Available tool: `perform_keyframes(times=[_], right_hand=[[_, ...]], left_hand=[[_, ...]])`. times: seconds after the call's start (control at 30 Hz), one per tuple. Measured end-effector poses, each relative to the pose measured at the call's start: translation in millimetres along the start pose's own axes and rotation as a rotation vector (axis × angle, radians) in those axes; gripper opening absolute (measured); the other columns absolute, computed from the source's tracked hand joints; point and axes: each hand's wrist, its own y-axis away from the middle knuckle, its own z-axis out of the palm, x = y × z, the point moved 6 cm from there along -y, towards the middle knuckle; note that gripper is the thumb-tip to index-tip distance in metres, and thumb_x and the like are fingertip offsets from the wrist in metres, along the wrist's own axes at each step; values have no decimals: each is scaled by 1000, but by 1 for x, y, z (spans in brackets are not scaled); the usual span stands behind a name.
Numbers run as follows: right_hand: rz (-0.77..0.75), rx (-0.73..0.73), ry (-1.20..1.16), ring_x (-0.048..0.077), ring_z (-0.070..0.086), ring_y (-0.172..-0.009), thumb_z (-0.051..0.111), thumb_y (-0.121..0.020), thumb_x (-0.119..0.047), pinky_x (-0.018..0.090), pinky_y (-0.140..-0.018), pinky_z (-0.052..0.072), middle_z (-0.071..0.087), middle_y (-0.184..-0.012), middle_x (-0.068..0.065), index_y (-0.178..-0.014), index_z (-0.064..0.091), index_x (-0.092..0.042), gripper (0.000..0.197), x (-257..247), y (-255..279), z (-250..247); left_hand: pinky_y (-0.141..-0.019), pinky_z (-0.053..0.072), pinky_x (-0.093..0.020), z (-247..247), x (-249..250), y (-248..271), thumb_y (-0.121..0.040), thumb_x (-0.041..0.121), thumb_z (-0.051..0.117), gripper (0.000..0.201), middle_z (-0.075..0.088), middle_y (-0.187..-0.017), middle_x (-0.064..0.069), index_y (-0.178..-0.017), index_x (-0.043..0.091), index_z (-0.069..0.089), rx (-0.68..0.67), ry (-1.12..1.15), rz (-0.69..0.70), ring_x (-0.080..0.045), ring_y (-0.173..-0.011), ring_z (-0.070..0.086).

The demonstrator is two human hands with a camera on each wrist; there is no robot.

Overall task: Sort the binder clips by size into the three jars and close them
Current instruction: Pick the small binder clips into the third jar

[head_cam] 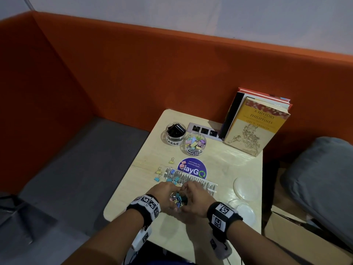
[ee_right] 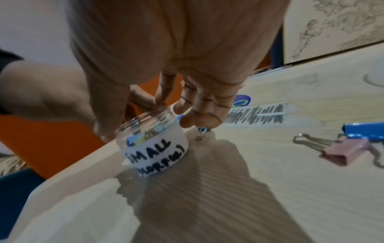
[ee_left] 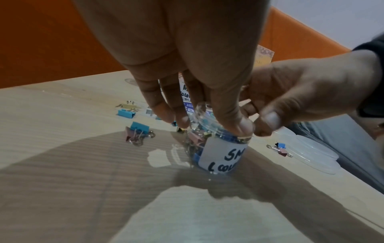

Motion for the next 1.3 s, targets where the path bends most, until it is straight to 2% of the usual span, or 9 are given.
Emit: perform_keyframes(times=[0.07,0.27,0.43,0.5,0.6,0.7,0.8,1.0,1.3], right_hand=[[4,-33,-19,17,53,-104,84,-65,-39,26,-85,47,42,-122,-1,-121,37,-27,74,0,4,8],[20,48,4,17,50,-125,82,-67,-41,28,-105,42,49,-141,-4,-146,32,-28,94,7,3,14],[131,141,-23,13,55,-117,81,-71,-43,23,-97,44,56,-129,-10,-136,46,-30,75,20,12,-3],[168,162,-31,12,55,-118,82,-68,-45,24,-98,45,56,-131,-11,-133,48,-35,75,30,15,-8],[209,170,-59,7,55,-119,80,-60,-53,26,-100,46,54,-137,-17,-138,44,-40,87,39,16,-5],[238,188,-76,4,57,-117,78,-56,-61,26,-98,49,57,-135,-18,-139,41,-44,92,41,16,-1],[255,194,-57,7,58,-115,81,-60,-56,24,-96,48,60,-131,-15,-137,44,-42,87,42,17,-2],[273,185,-54,9,58,-115,85,-61,-49,25,-97,48,59,-133,-15,-137,44,-43,87,44,15,-2],[313,166,-62,11,56,-120,86,-59,-46,28,-100,48,56,-136,-16,-135,44,-46,87,45,13,0]], left_hand=[[-93,52,-37,0,0,1,-70,30,87,60,62,-119,0,-126,29,65,11,10,2,-24,-107,60],[-98,48,-36,8,0,-6,-71,24,87,66,58,-126,1,-130,29,58,-9,19,88,-21,-113,56],[-97,50,-31,-2,-20,-17,-89,10,69,60,49,-138,1,-143,25,48,38,42,85,-18,-117,55],[-103,47,-31,-16,-34,-22,-94,6,59,47,51,-138,-1,-139,22,54,122,21,67,-17,-120,56],[-100,47,-30,-34,-63,-27,-95,9,55,36,53,-132,-2,-128,20,61,213,-47,1,-15,-115,59],[-100,45,-33,-33,-81,-32,-94,17,56,34,49,-131,-2,-127,23,61,131,-185,-7,-22,-117,54],[-97,46,-33,-22,-85,-36,-94,23,58,32,48,-127,-1,-126,25,59,47,-267,36,-22,-114,55],[-90,44,-29,-18,-80,-45,-97,12,49,24,57,-120,-3,-114,20,64,62,-295,71,-22,-109,56],[-88,47,-31,-34,-59,-48,-97,15,45,22,54,-117,-2,-110,21,62,106,-202,120,-22,-102,57]])
